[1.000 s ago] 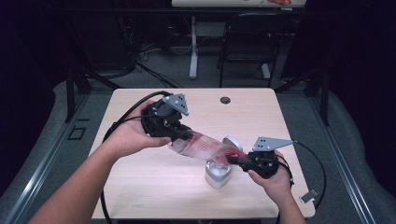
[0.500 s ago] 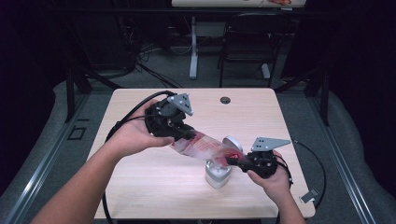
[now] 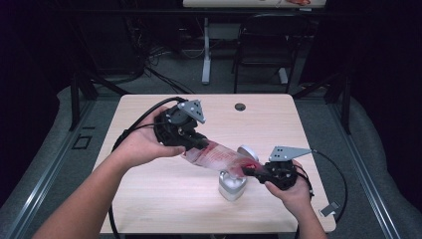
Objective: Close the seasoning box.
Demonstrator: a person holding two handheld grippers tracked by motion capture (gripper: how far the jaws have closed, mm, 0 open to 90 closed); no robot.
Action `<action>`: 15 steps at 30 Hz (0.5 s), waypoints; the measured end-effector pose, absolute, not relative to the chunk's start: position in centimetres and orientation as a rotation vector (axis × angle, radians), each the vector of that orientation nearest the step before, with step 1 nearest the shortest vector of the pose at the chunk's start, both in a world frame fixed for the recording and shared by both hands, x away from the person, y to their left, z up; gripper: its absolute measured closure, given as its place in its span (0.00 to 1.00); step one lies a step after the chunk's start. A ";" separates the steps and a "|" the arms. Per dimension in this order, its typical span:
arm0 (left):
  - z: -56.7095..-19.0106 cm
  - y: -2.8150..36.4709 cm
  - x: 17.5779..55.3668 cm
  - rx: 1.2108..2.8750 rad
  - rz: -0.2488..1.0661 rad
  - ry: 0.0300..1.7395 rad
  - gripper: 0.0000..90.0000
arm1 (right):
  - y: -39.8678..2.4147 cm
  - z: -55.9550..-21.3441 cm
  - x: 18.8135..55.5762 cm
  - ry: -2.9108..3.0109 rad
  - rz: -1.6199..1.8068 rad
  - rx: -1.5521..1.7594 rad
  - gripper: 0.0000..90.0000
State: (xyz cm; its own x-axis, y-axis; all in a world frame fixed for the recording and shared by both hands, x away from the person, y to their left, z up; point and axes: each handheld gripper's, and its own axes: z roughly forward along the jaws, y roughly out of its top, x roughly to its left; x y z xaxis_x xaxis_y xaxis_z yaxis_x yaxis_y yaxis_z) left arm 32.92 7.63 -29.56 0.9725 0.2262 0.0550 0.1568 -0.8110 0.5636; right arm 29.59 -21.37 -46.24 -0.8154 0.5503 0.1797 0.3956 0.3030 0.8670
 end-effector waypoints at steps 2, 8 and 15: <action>-29.6 7.7 32.9 2.532 0.156 0.269 0.91 | -21.4 -46.1 29.5 2.409 1.534 0.881 0.99; -29.4 8.1 32.8 2.533 0.163 0.281 0.91 | -21.1 -46.1 29.5 2.426 1.542 0.865 0.99; -29.4 8.7 32.7 2.530 0.164 0.290 0.91 | -20.6 -46.1 29.6 2.435 1.561 0.853 0.99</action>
State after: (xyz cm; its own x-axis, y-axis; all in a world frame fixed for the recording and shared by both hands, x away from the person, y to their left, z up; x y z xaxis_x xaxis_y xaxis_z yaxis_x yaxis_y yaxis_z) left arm 32.73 8.67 -29.36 0.9687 0.2424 0.0537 0.1707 -0.8072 0.5650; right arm 29.64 -20.61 -46.06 -0.8326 0.5203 0.1900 0.3898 0.3068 0.8683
